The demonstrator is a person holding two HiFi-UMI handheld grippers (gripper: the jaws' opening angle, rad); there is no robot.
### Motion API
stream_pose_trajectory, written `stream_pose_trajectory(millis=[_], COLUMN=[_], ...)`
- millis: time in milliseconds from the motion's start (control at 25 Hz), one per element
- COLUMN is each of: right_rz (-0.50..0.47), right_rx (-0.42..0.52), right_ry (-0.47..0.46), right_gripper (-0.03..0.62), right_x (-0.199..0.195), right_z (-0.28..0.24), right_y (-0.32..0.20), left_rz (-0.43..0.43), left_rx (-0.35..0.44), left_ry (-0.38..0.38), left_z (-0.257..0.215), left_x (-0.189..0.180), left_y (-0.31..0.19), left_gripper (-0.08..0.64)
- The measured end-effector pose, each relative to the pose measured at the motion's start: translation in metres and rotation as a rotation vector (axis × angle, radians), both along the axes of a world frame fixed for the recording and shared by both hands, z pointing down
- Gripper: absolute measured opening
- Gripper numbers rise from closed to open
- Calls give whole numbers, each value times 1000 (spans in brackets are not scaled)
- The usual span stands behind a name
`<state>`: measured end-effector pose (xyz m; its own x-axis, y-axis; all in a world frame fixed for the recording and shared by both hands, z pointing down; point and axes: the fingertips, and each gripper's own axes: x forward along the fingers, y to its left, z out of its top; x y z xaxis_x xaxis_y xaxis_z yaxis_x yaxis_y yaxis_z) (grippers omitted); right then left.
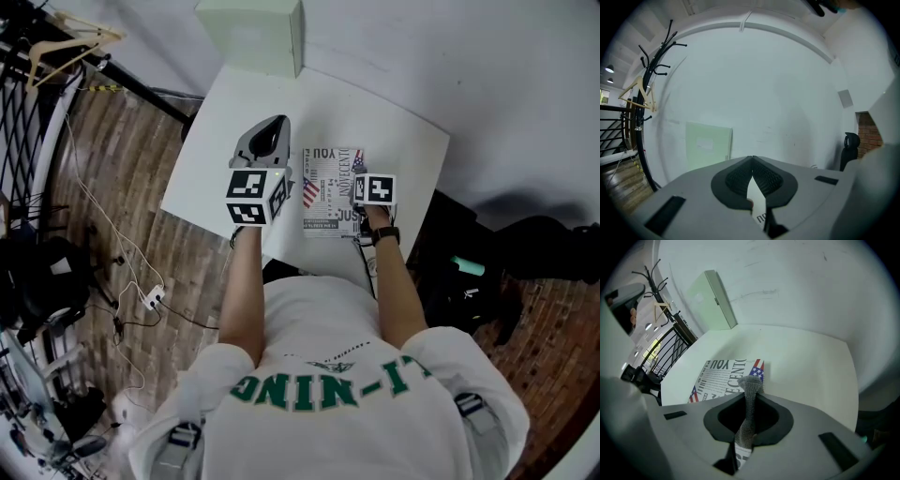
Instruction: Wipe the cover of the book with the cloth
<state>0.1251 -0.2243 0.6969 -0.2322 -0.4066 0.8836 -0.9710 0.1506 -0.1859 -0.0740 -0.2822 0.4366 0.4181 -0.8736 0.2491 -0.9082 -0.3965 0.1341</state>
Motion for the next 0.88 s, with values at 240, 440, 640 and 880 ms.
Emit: stream_pose_trajectory(millis=[240, 440, 640, 880], right_rz=[-144, -266, -279, -190], right_rx=[16, -32, -55, -57], right_ry=[-175, -191, -174, -190], right_gripper=[38, 38, 38, 38], right_x=[-98, -153, -156, -115], right_z=[-15, -3, 5, 6], right_y=[9, 25, 31, 31], left_rz=[-31, -61, -86, -79], left_rx=[-11, -25, -22, -16], left_ry=[-12, -27, -27, -19], left_z=[5, 12, 10, 7], left_x=[-15, -28, -41, -38], left_y=[4, 11, 14, 14], left_gripper=[14, 14, 14, 14])
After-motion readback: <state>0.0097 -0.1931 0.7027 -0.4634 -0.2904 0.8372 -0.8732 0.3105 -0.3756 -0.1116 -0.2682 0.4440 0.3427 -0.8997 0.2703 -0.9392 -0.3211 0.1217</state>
